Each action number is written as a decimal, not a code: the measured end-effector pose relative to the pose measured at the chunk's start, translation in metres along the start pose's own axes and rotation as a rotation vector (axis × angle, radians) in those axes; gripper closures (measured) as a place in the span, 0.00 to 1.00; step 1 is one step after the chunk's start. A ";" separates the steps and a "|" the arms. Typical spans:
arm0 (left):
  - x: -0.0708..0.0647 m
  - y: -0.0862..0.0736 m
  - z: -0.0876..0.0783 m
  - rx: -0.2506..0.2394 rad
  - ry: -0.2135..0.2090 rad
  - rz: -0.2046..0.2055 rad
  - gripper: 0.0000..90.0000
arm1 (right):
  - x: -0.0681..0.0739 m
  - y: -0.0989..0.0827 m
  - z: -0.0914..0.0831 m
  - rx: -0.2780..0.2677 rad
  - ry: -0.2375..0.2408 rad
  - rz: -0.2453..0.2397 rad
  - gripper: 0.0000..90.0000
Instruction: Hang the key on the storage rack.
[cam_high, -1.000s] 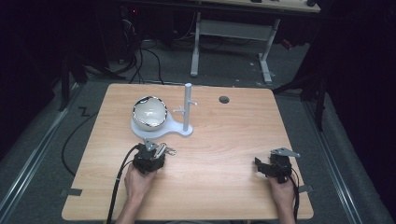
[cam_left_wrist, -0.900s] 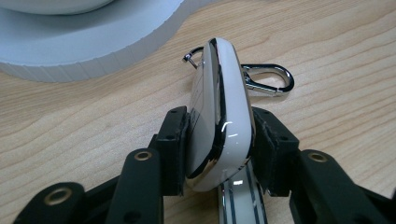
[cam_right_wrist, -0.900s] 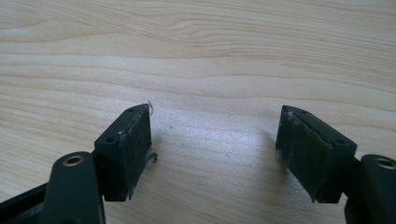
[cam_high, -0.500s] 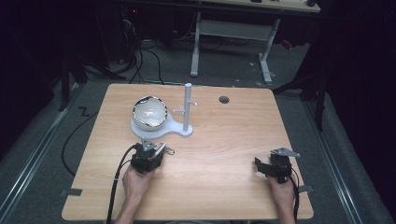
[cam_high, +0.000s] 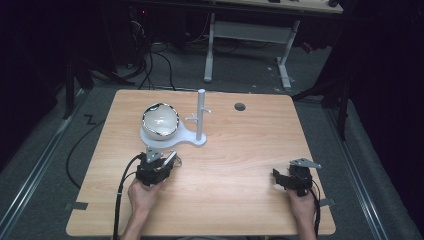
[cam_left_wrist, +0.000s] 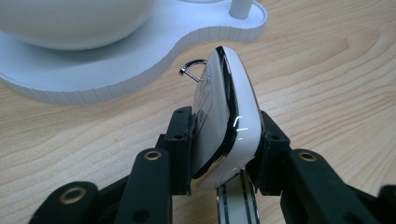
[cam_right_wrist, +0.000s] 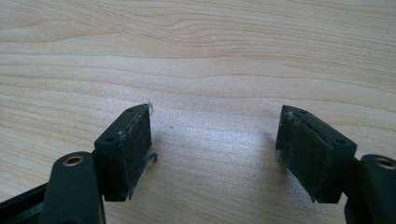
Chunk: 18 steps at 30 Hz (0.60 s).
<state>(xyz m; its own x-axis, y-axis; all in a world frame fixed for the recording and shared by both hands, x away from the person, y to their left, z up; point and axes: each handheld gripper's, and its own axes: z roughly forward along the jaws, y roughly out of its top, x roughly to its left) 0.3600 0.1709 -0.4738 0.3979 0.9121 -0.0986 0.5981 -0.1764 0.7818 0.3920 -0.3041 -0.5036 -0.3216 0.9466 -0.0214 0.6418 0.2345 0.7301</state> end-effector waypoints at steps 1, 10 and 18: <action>0.001 0.000 -0.002 -0.007 -0.008 -0.008 0.72 | 0.000 0.000 0.000 0.000 0.000 0.000 0.30; 0.001 0.008 -0.014 -0.045 -0.026 -0.012 0.72 | 0.000 0.000 0.000 0.000 0.000 0.000 0.30; 0.001 0.013 -0.019 -0.074 -0.058 -0.031 0.72 | 0.000 0.000 0.000 -0.001 0.000 0.000 0.30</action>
<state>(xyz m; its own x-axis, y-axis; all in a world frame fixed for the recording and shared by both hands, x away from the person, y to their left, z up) 0.3549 0.1767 -0.4522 0.4212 0.8932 -0.1574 0.5585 -0.1187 0.8209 0.3920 -0.3041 -0.5037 -0.3218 0.9466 -0.0208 0.6411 0.2340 0.7309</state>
